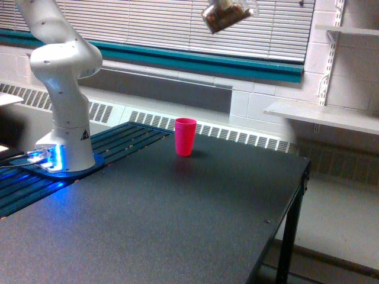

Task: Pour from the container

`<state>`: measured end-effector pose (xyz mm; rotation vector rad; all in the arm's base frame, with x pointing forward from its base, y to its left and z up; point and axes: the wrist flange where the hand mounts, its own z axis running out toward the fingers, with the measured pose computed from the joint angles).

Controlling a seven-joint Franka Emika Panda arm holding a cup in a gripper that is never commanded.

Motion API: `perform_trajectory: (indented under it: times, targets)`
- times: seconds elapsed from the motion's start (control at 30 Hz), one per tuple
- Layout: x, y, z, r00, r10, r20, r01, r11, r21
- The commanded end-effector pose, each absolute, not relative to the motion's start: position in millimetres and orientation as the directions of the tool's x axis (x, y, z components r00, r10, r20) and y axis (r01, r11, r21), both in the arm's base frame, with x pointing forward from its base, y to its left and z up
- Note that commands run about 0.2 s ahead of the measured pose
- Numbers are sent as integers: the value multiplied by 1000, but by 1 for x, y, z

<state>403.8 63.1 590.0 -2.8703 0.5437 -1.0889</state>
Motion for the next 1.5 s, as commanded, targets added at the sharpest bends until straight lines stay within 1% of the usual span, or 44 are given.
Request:
perform_trajectory:
  times: [0.03,0.53,0.7,0.97,1.17,1.5]
  targets:
    - [383,90,584,713,-298,635,-280,-951,-132]
    - [348,152,558,758,-276,591,-227,-961,-157]
    - [334,174,547,779,-240,580,-197,-971,-137]
    - [305,200,540,803,-171,571,-131,-985,-110]
    - [286,190,548,819,-146,555,-109,-989,-100]
    - [251,189,534,846,-130,517,-98,-991,-89]
